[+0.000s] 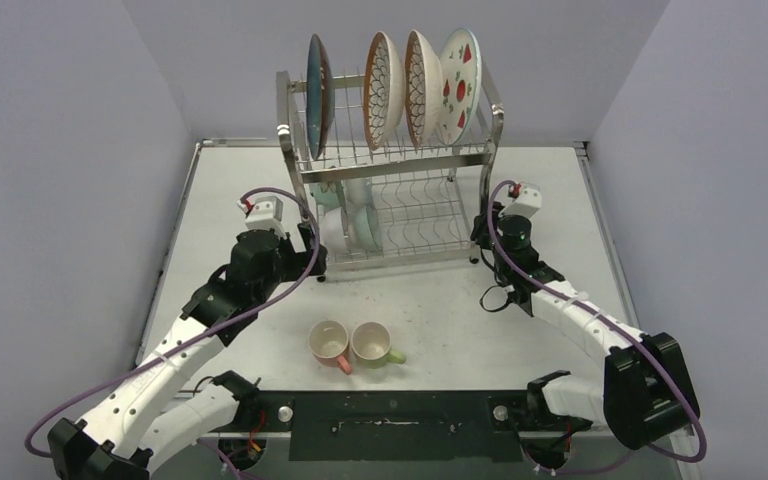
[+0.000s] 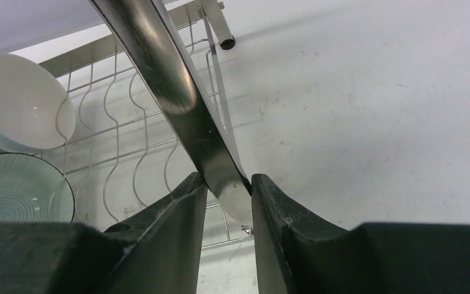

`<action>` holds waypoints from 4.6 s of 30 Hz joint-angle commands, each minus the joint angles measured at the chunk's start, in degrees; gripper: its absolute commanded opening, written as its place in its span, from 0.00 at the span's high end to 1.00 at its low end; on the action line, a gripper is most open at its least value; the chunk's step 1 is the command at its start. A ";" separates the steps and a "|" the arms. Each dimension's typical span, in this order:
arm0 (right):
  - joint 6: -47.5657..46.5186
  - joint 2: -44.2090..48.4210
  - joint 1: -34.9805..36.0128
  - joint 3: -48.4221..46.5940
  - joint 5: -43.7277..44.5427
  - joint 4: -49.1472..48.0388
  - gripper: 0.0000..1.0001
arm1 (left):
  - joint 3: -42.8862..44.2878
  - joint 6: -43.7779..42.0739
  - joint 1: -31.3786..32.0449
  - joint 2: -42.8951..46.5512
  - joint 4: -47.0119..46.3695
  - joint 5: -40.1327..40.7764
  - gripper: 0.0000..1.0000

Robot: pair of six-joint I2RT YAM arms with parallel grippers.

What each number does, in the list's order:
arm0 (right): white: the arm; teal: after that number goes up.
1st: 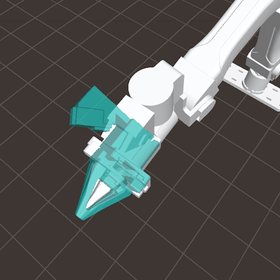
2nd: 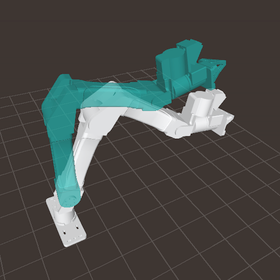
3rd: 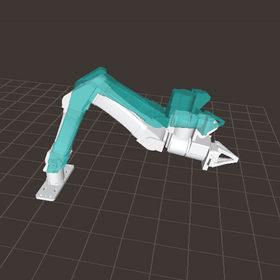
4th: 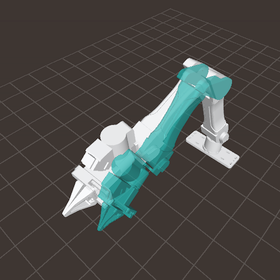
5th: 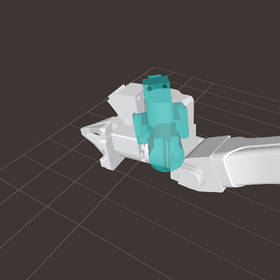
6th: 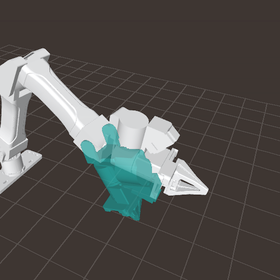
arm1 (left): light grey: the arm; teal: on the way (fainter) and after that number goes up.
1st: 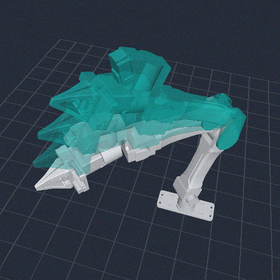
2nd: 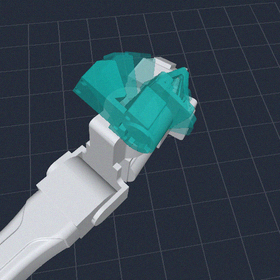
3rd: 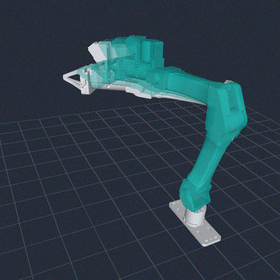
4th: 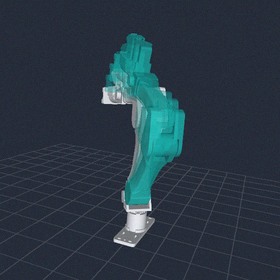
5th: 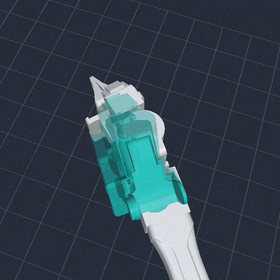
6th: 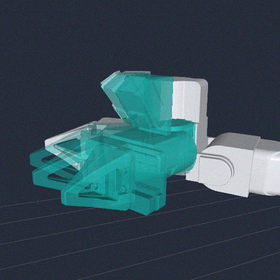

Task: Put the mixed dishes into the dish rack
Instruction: Move the dish rack to the center of the board, then pick up the cup at the corner of the board.

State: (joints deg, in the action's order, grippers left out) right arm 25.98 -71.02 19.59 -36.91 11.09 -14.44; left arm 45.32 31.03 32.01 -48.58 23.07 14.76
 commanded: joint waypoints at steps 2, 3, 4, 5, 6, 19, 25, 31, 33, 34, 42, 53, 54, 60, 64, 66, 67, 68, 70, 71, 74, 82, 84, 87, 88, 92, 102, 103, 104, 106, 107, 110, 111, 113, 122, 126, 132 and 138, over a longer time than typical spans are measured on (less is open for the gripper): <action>5.64 3.10 8.91 4.08 -3.49 0.05 1.00 | 1.99 1.11 -1.33 -3.79 1.67 8.71 0.08; 5.97 3.55 9.47 4.49 -3.19 -0.10 1.00 | 1.65 1.29 -1.66 -4.67 0.72 8.70 0.10; 6.20 4.08 10.01 4.87 -2.71 -0.15 1.00 | 1.35 1.71 -2.24 -5.88 -0.13 8.61 0.13; 6.29 4.58 10.59 5.19 -2.35 -0.15 1.00 | 0.98 1.86 -2.93 -6.73 -1.14 8.38 0.17; 6.30 5.24 10.76 5.46 -2.05 -0.09 1.00 | 0.51 1.92 -3.66 -7.76 -2.39 8.41 0.21; 6.91 11.03 11.43 9.20 -1.51 1.87 1.00 | -4.61 3.06 -12.31 -14.65 -17.10 2.11 0.67; 8.88 13.52 11.58 11.51 -1.12 1.91 1.00 | -4.80 1.82 -13.20 -18.36 -22.07 0.87 0.81; 10.94 13.37 11.93 13.02 -2.99 0.04 1.00 | -3.00 1.08 -15.33 -22.96 -25.75 0.39 0.85; 11.39 12.76 12.21 13.32 -3.85 -1.07 1.00 | -2.17 1.05 -16.41 -24.29 -26.41 0.08 0.86; 11.50 12.60 12.36 13.35 -4.22 -1.45 1.00 | -1.85 1.10 -17.18 -24.91 -26.74 -0.30 0.87; 7.49 17.76 12.60 10.10 -0.70 6.30 0.59 | -2.33 5.91 -25.18 -26.73 -30.93 -7.14 0.88; 0.96 25.54 12.71 4.47 -9.02 20.83 0.35 | -6.10 10.83 -27.58 -26.63 -30.29 -11.34 0.83; 0.18 25.64 12.79 3.96 -10.40 22.16 0.34 | -6.49 11.38 -27.41 -25.75 -29.20 -10.92 0.80; -2.86 27.84 16.06 1.76 -15.75 28.31 0.30 | -8.73 14.22 -25.73 -17.51 -17.69 -7.48 0.55; -4.38 28.37 19.62 -0.12 -15.72 32.37 0.29 | -9.90 17.22 -23.70 -11.41 -11.02 -5.22 0.40; -4.61 27.76 21.57 -1.11 -15.68 34.27 0.28 | -9.49 18.46 -22.35 -9.47 -7.14 -4.32 0.37; -4.53 27.32 22.55 -1.64 -15.78 34.84 0.28 | -9.30 18.73 -21.76 -8.62 -5.54 -4.11 0.36; -4.53 26.75 23.84 -2.12 -15.90 35.25 0.28 | -8.95 19.05 -21.27 -7.80 -3.74 -4.00 0.36; -4.09 25.61 26.73 -3.29 -14.70 36.11 0.27 | -8.28 19.64 -20.78 -5.91 -0.44 -4.23 0.35; -3.80 24.95 28.50 -4.07 -13.19 36.71 0.27 | -7.85 19.68 -20.62 -4.86 0.97 -4.76 0.35; -3.81 22.60 34.32 -6.43 -8.63 37.94 0.27 | -6.32 18.79 -20.43 -0.90 4.65 -6.59 0.32; -4.80 9.73 47.04 -15.10 -2.92 42.65 0.25 | 0.26 12.13 -20.67 4.85 13.37 -13.11 0.22; -4.97 6.68 48.48 -16.53 -3.54 43.17 0.25 | 1.93 10.79 -20.68 5.79 15.66 -13.48 0.20; -4.80 3.45 49.78 -17.82 -3.76 42.94 0.25 | 4.23 8.94 -20.76 6.87 18.30 -13.32 0.18; -4.53 2.22 49.94 -18.19 -3.53 42.93 0.25 | 4.83 8.37 -20.76 7.18 18.81 -13.28 0.18; -4.10 -1.89 50.71 -20.23 -3.20 43.60 0.28 | 6.65 6.24 -20.71 7.70 19.57 -14.24 0.16; -2.96 -11.23 51.35 -23.57 -1.83 44.05 0.39 | 7.21 2.59 -20.61 8.51 20.09 -18.69 0.15; -2.95 -12.11 51.32 -23.70 -1.62 44.04 0.41 | 7.29 2.43 -20.59 8.70 20.23 -19.18 0.15; -2.92 -12.91 51.30 -23.82 -1.60 43.87 0.43 | 7.35 2.19 -20.65 8.91 20.32 -19.79 0.15; -2.87 -14.28 51.20 -23.77 -1.55 43.33 0.45 | 7.54 1.96 -20.61 9.15 20.63 -20.84 0.15; -2.86 -14.84 51.16 -23.80 -1.64 43.17 0.46 | 7.67 1.87 -20.63 9.15 20.80 -21.34 0.14; -2.65 -16.08 51.03 -23.40 -1.76 42.68 0.62 | 8.14 1.23 -20.50 9.16 21.36 -22.95 0.14; -2.54 -16.10 50.93 -23.27 -1.85 42.61 0.71 | 8.16 1.09 -20.50 9.12 21.55 -23.49 0.14; -2.32 -15.66 50.90 -22.92 -1.55 42.64 0.88 | 8.12 0.89 -20.50 9.25 21.72 -24.50 0.14; -0.03 -5.36 50.22 -18.90 3.93 43.87 1.00 | 7.28 2.04 -20.41 9.20 19.73 -30.27 0.13; 1.43 0.99 48.84 -16.11 5.20 43.86 1.00 | 7.19 3.59 -20.34 9.03 17.38 -34.53 0.13; 1.64 8.20 47.99 -14.85 9.27 44.88 1.00 | 6.95 5.62 -18.99 8.09 10.77 -45.27 0.15; 1.51 9.20 48.93 -18.03 15.57 47.80 1.00 | 8.36 7.63 -10.27 5.21 9.62 -41.41 0.20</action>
State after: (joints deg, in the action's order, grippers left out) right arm 26.44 -62.92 67.64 -50.89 19.84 34.22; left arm 50.85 36.86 16.47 -41.82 37.39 -26.72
